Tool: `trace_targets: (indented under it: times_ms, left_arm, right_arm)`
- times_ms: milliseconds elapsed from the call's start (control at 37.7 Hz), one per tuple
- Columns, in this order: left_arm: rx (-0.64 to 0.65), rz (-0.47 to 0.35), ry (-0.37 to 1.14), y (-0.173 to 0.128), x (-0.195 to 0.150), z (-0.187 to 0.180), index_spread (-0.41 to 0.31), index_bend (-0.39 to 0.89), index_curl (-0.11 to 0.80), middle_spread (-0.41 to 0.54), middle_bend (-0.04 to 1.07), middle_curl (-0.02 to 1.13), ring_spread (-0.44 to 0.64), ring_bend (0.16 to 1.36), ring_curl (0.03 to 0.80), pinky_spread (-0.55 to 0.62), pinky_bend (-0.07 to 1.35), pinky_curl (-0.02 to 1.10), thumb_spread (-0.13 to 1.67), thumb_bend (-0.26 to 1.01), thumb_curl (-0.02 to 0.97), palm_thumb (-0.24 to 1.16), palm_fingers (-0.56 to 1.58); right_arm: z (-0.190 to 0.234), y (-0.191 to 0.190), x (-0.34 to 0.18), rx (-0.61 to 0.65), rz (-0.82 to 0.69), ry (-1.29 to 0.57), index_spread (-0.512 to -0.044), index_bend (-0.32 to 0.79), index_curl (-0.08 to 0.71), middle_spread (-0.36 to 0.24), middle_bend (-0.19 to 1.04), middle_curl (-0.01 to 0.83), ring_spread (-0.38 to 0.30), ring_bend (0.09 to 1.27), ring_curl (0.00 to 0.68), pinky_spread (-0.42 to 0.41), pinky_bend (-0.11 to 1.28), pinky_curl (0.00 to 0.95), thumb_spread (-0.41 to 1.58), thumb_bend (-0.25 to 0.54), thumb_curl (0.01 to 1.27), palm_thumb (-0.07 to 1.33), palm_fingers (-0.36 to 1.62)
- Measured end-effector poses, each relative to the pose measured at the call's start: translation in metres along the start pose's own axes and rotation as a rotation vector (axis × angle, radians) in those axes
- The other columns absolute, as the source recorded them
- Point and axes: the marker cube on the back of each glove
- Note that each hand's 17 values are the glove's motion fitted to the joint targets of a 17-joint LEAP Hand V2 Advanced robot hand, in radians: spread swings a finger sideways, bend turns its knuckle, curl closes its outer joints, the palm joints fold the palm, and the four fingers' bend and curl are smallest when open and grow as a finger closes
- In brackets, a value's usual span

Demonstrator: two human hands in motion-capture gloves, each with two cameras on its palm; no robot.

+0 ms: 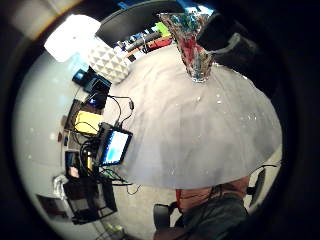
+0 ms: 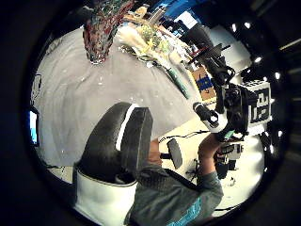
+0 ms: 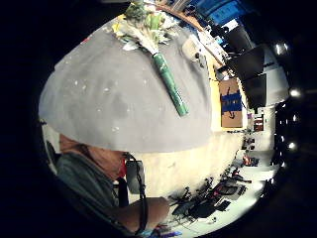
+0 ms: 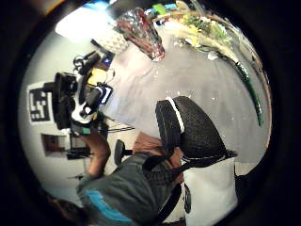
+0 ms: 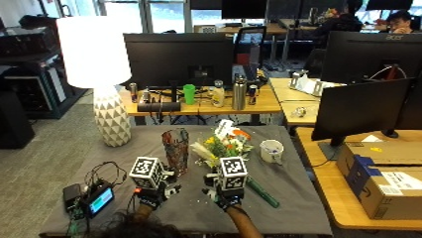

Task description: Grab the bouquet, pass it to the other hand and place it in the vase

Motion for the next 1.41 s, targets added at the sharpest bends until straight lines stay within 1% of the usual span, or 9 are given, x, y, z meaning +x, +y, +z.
trace_targets:
  times_ms: [27,80,159,265,398,742,1034,1114,1405]
  left_arm:
    - [-0.003,0.000,0.000,0.000,0.000,0.000,-0.049,0.19,0.058,0.024,0.22,0.06,0.11,0.42,0.077,0.16,0.34,0.07,0.42,0.07,0.033,0.12,0.56]
    - [-0.013,0.004,0.001,0.001,0.001,0.000,-0.061,0.18,0.088,0.030,0.22,0.10,0.14,0.44,0.122,0.20,0.35,0.11,0.55,0.06,0.047,0.13,0.54]
    - [-0.025,0.011,0.003,0.002,0.002,0.002,-0.074,0.18,0.124,0.036,0.20,0.15,0.18,0.46,0.163,0.25,0.35,0.16,0.70,0.06,0.067,0.14,0.52]
    - [-0.027,0.019,0.008,0.000,0.002,0.004,-0.085,0.17,0.162,0.042,0.19,0.19,0.21,0.47,0.188,0.29,0.35,0.19,0.84,0.04,0.092,0.15,0.51]
    - [-0.026,0.027,0.018,0.000,0.004,0.006,-0.092,0.17,0.198,0.046,0.19,0.22,0.23,0.47,0.207,0.33,0.33,0.21,0.95,0.02,0.120,0.15,0.48]
    - [-0.014,0.031,0.027,0.000,0.003,0.003,-0.098,0.16,0.260,0.049,0.19,0.27,0.25,0.47,0.234,0.37,0.30,0.26,1.05,-0.02,0.175,0.15,0.46]
    - [0.013,0.040,0.033,0.003,0.006,-0.006,-0.099,0.15,0.289,0.050,0.18,0.30,0.25,0.48,0.249,0.38,0.29,0.29,1.08,-0.02,0.205,0.14,0.45]
    - [0.017,0.039,0.036,0.005,0.006,-0.008,-0.099,0.15,0.295,0.050,0.18,0.30,0.25,0.48,0.253,0.38,0.29,0.29,1.08,-0.02,0.212,0.14,0.45]
    - [0.086,0.041,0.067,0.005,0.007,-0.009,-0.092,0.14,0.304,0.051,0.18,0.32,0.25,0.49,0.269,0.38,0.29,0.32,1.08,-0.02,0.233,0.13,0.43]
  right_arm:
    - [0.000,0.000,0.000,-0.001,0.000,-0.001,-0.185,0.13,0.031,0.047,0.20,0.046,0.084,0.23,0.035,0.144,0.43,0.096,0.43,0.242,0.07,0.37,0.25]
    - [0.001,0.000,0.000,-0.005,-0.002,-0.005,-0.231,0.13,0.056,0.058,0.20,0.070,0.108,0.24,0.059,0.181,0.46,0.133,0.58,0.255,0.09,0.40,0.24]
    - [0.003,-0.001,0.000,-0.001,-0.008,-0.009,-0.280,0.14,0.086,0.071,0.20,0.102,0.136,0.25,0.087,0.222,0.48,0.174,0.75,0.261,0.11,0.42,0.21]
    - [0.012,-0.009,0.007,0.013,-0.005,-0.011,-0.321,0.14,0.113,0.082,0.21,0.135,0.162,0.26,0.110,0.256,0.50,0.208,0.92,0.251,0.13,0.44,0.19]
    - [0.007,-0.001,0.006,0.000,0.003,-0.028,-0.350,0.14,0.139,0.090,0.21,0.170,0.181,0.27,0.133,0.280,0.50,0.235,1.04,0.230,0.16,0.45,0.17]
    - [0.010,-0.002,0.009,0.030,-0.008,-0.018,-0.373,0.14,0.183,0.098,0.21,0.237,0.203,0.29,0.179,0.303,0.51,0.282,1.19,0.166,0.21,0.47,0.14]
    - [0.014,-0.015,0.027,0.021,-0.014,-0.005,-0.376,0.14,0.211,0.099,0.21,0.274,0.209,0.30,0.201,0.306,0.51,0.310,1.20,0.101,0.25,0.49,0.14]
    - [0.004,-0.007,0.034,0.005,0.002,0.001,-0.376,0.14,0.216,0.100,0.21,0.281,0.210,0.30,0.207,0.306,0.51,0.316,1.20,0.085,0.25,0.49,0.13]
    - [0.012,-0.026,0.131,0.045,0.165,-0.028,-0.377,0.13,0.229,0.105,0.19,0.301,0.219,0.28,0.219,0.314,0.53,0.337,1.15,0.031,0.29,0.54,0.08]
